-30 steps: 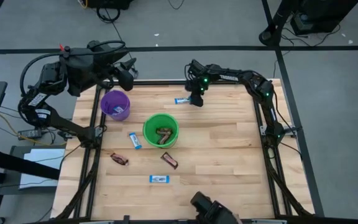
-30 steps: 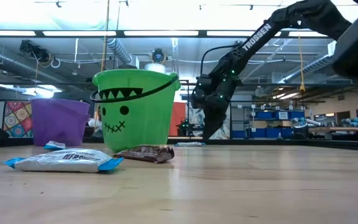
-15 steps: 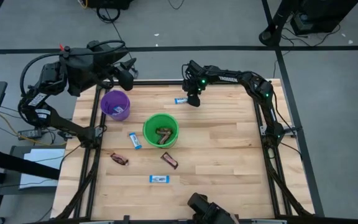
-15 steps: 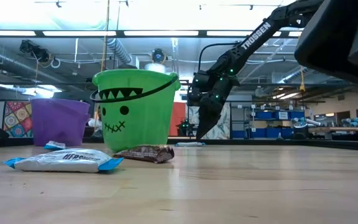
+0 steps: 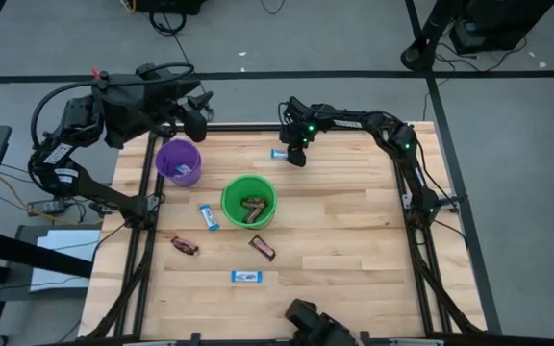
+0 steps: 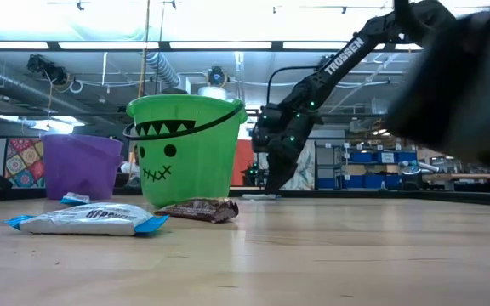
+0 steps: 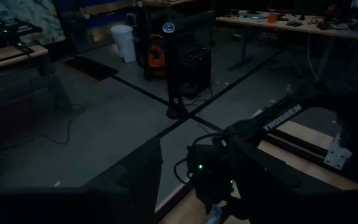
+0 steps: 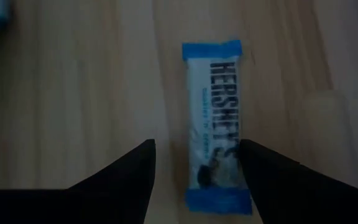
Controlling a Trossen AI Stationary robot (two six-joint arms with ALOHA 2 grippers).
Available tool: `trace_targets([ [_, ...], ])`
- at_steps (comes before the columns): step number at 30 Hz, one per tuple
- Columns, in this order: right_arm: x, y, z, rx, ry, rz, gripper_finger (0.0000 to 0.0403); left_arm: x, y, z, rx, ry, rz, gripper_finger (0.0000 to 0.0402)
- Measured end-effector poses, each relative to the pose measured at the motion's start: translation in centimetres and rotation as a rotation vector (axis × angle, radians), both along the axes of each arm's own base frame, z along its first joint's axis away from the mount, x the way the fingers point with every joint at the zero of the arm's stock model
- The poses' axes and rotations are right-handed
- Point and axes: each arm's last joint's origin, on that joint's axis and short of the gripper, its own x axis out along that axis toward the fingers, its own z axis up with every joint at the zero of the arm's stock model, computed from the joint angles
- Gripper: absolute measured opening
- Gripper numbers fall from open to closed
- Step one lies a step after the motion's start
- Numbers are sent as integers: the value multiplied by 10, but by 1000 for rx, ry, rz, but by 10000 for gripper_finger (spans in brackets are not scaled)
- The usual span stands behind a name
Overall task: Sort candy by brand, put in halloween buckets
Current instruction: Put the white chocolate bar into the violet bucket
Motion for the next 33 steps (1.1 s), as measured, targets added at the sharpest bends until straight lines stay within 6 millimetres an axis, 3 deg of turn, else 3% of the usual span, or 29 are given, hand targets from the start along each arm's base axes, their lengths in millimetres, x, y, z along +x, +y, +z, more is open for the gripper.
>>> trace_targets([
  [7,2,-1,3,-20,6,-7,227,0,0,0,-4,-1,-6,193],
  [21,1,1,2,-5,17,-2,119,0,0,0,-5,1,-6,193],
  [29,0,2,2,15,22,4,16,0,0,0,-6,-1,-5,193],
  [33,0,3,2,29,22,-6,12,0,0,0,-6,-1,-5,193],
])
